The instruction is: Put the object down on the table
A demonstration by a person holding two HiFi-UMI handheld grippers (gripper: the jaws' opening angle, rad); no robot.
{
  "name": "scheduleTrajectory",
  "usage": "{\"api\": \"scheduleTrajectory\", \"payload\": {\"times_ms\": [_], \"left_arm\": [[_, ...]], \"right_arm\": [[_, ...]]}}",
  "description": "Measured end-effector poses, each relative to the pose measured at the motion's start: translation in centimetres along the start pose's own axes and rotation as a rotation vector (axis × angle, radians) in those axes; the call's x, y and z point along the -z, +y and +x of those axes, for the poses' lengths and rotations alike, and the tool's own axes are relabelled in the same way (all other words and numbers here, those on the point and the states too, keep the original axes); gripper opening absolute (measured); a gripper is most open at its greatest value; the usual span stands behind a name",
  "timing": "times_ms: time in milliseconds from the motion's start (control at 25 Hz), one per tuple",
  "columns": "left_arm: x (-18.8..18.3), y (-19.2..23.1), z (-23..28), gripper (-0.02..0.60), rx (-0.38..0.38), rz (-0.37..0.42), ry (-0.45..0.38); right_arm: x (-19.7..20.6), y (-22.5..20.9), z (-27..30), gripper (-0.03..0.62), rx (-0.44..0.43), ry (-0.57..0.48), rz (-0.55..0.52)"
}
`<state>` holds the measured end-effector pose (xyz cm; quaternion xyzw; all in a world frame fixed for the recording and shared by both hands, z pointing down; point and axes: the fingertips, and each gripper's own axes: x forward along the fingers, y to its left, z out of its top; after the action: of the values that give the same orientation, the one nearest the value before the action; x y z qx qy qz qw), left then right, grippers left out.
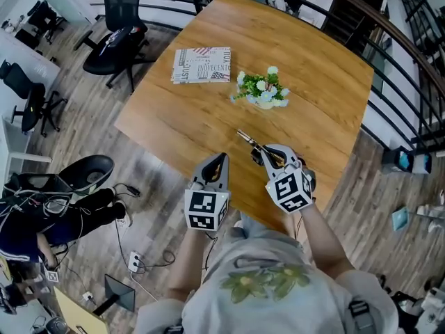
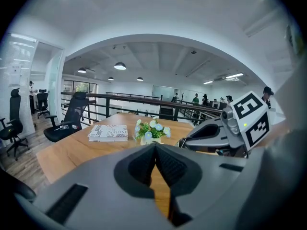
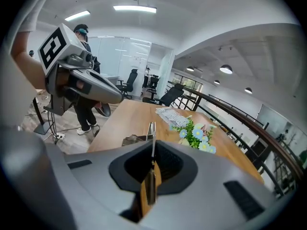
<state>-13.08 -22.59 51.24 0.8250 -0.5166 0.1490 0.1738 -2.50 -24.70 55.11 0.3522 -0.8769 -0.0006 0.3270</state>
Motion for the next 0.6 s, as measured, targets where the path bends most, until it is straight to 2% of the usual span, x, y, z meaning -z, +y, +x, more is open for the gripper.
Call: {"api": "scheduleTrajectory", "payload": {"times_ms": [600], "left_arm": [[3.1, 0.9, 1.6, 0.014, -0.001, -0.043, 0.082]], "right_arm": [[5.1, 2.2, 4.7, 0.014, -0.076, 0.102, 0.001]]}}
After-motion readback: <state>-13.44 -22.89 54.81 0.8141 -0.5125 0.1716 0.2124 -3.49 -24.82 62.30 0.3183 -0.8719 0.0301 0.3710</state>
